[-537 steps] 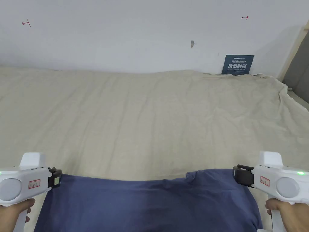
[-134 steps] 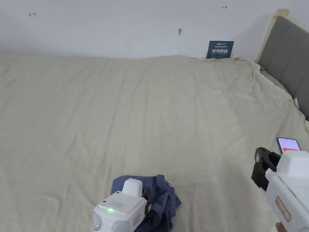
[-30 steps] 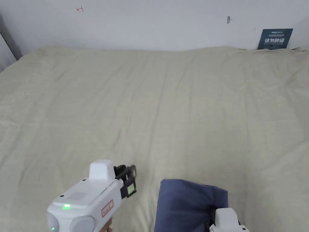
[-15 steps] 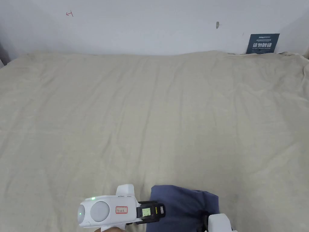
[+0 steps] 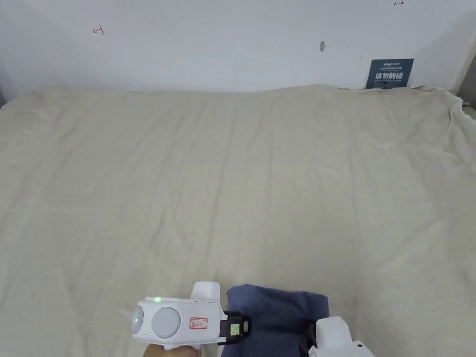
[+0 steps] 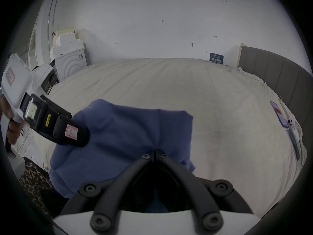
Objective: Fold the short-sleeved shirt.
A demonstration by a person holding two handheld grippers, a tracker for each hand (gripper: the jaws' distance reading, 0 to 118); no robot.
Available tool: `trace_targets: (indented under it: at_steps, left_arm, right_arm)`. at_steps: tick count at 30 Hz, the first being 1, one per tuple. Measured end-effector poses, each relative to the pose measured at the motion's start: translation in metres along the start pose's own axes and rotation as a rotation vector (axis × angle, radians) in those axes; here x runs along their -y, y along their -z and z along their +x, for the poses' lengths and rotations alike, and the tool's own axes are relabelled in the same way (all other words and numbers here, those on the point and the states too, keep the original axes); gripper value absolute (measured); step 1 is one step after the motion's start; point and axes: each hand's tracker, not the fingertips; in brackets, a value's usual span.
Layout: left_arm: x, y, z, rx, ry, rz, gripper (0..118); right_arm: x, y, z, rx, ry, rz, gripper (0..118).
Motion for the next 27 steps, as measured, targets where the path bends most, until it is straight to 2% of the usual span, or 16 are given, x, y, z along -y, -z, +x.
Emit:
trace_targets:
  at_steps: [5, 9, 17, 20, 27]
  left_arm:
    - [-0.019, -0.021, -0.004, 0.016, 0.025, 0.027, 15]
    - [-0.039, -0.052, -0.013, -0.061, 0.076, 0.045, 15]
    - [-0.073, -0.129, -0.097, -0.262, 0.063, 0.052, 15]
    - [-0.085, -0.163, -0.144, -0.344, 0.012, 0.074, 15]
    - [-0.094, -0.223, -0.228, -0.559, -0.074, 0.072, 15]
  right_arm:
    - [-0.037, -0.035, 0.014, 0.026, 0.002, 0.155, 0]
    - [-0.073, -0.062, 0.026, 0.052, -0.003, 0.257, 0]
    - [-0.126, -0.099, 0.041, 0.095, -0.010, 0.375, 0]
    - [-0.138, -0.100, 0.039, 0.116, -0.044, 0.395, 0]
    - [-0.157, -0.092, 0.030, 0.112, -0.040, 0.419, 0]
